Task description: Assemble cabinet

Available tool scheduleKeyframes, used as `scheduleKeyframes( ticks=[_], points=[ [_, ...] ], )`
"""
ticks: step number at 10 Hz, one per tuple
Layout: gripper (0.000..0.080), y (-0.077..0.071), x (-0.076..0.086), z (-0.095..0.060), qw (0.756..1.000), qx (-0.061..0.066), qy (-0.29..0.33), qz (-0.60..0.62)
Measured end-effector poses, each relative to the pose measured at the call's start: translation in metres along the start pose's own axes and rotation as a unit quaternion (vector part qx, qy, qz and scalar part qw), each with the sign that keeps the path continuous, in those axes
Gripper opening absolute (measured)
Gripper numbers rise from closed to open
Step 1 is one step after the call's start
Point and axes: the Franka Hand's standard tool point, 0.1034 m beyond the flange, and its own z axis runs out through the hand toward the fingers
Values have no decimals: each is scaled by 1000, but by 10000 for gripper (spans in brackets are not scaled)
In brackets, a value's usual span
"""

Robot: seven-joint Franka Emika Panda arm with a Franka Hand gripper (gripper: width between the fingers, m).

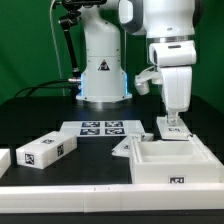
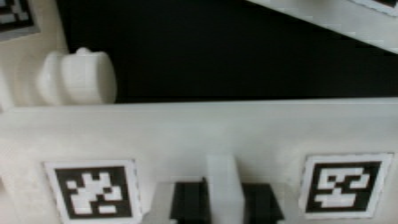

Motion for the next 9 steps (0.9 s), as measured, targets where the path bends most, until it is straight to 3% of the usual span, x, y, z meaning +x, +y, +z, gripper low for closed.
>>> scheduleKeyframes(
  ticks=[9],
  points=[
    [70,6,0,2,1000,1,1,3]
  ],
)
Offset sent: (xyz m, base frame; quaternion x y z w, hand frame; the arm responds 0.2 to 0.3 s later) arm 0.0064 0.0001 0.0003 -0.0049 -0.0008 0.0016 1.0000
